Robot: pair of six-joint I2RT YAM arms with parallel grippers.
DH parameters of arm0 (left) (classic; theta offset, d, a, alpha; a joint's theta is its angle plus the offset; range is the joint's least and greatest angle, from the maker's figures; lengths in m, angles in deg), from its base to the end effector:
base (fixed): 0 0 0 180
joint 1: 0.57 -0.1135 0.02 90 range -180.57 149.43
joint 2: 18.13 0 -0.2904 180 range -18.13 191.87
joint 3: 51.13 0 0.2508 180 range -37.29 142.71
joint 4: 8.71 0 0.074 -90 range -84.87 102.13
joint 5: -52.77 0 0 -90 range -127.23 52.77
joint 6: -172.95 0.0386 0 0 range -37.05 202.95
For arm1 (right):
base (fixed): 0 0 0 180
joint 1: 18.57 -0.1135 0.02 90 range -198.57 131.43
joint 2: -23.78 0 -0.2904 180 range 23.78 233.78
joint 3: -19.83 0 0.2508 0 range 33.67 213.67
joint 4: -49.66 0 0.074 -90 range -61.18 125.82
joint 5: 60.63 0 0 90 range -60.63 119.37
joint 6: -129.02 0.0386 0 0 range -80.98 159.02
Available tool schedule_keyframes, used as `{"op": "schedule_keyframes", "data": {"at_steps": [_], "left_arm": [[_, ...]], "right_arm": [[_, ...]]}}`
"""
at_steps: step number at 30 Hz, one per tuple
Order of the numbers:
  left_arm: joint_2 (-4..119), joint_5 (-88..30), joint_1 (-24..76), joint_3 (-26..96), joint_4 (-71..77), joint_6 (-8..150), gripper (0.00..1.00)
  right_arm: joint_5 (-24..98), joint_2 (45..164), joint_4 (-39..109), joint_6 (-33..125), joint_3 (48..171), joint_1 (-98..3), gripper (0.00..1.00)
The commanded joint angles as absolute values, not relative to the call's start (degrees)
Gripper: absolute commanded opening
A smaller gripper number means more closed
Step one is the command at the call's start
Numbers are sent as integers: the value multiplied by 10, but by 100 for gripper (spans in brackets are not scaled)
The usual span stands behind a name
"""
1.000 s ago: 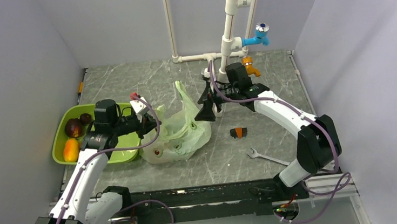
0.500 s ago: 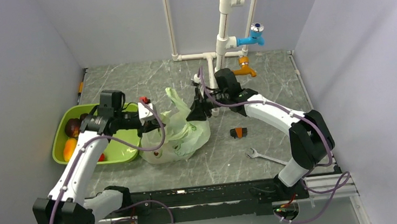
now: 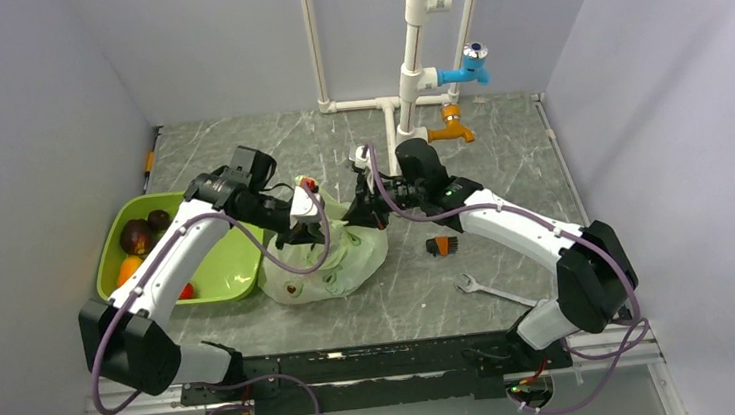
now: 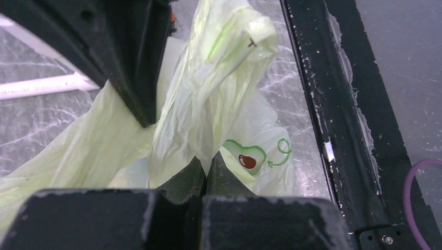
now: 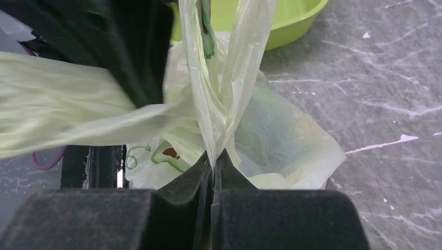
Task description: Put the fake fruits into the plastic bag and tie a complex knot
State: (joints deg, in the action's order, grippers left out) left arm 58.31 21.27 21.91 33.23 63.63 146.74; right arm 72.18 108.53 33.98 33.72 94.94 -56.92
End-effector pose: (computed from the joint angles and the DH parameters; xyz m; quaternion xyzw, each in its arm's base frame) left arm 0.2101 -0.1226 0.3454 0.6607 0.5469 -0.3777 0.3488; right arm 0.2450 0.2273 0.3169 -0.4737 0.6576 0.4373 0.3898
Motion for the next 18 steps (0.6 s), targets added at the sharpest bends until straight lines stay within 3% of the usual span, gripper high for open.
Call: {"op": "schedule_keyframes", "data": {"at_steps": [1, 10, 14, 18], "left_arm": [[609, 198, 221, 362, 645, 1464, 0], [617, 179, 222, 360, 588, 1430, 1], [623, 156, 238, 358, 570, 1409, 2], [620, 131, 253, 343, 551, 1398, 4]], "right_arm": [[758, 1054, 339, 278, 951, -579, 8], [796, 1057, 294, 210, 966, -594, 44], [803, 1062, 313, 226, 971, -595, 51], [798, 1064, 328, 245, 972, -597, 51]]}}
